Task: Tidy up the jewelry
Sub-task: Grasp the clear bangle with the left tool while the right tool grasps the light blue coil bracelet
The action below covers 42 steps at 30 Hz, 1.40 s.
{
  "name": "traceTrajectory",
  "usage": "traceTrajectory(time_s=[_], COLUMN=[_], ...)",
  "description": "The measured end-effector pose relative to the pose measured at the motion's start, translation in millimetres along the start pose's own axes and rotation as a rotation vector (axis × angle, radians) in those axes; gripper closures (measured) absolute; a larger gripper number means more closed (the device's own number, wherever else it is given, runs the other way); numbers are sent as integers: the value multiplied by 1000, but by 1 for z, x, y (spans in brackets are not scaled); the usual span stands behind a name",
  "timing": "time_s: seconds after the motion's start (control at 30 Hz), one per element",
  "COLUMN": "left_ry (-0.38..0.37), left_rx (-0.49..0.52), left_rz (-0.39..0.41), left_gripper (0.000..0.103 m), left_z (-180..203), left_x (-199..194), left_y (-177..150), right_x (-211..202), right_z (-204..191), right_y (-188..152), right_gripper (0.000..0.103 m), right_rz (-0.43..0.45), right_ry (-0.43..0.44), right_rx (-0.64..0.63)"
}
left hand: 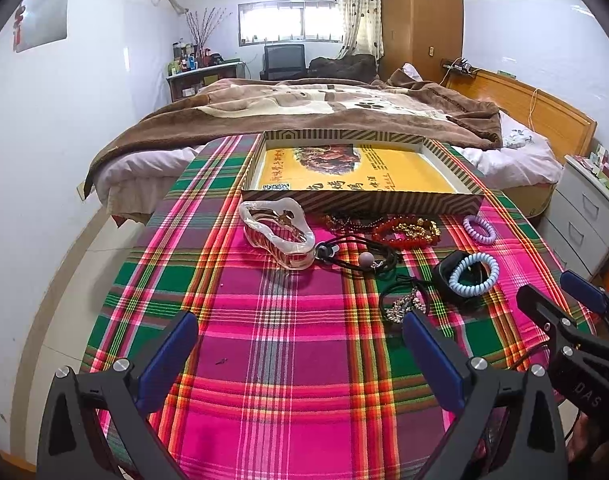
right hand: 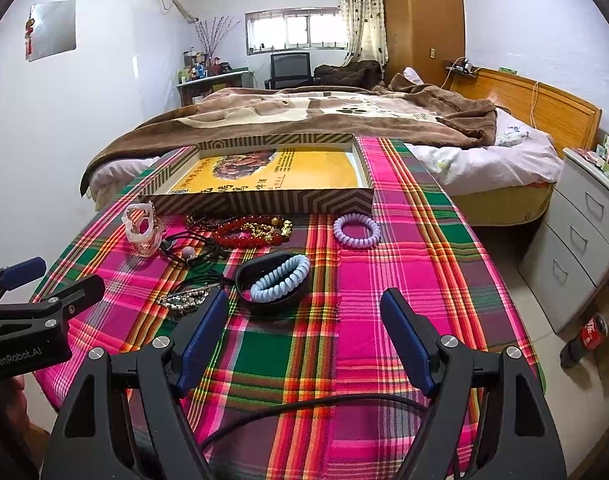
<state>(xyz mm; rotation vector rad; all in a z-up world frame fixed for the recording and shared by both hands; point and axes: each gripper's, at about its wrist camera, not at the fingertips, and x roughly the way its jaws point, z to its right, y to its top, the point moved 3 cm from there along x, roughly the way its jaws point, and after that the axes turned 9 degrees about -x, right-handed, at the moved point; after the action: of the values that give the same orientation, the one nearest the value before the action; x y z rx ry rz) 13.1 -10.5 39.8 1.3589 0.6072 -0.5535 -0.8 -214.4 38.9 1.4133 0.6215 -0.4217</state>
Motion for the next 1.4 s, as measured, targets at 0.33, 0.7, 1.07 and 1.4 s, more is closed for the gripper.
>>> traceTrajectory(time_s=[0.33,0.7,1.07,1.4], left_ry=[-79,-135,-129,-117], left_rx=[11,-34,-117,-198], left_rz=[-24,-52,-101,-170], left_gripper=[0,0,2,30], left_z=[-7,-34,-48,-55], left_x=[12,44,79,105], left_y=[7,51,67,73], right_x=[9,41,71,75], right_z=[3,14,12,17], right_y=[3,20,18,20], right_gripper=[25,25,56,81], right_rz=[-16,-68,-143,-143], right_ry=[6,31,78,107], right_rx=[-7,11,20,45])
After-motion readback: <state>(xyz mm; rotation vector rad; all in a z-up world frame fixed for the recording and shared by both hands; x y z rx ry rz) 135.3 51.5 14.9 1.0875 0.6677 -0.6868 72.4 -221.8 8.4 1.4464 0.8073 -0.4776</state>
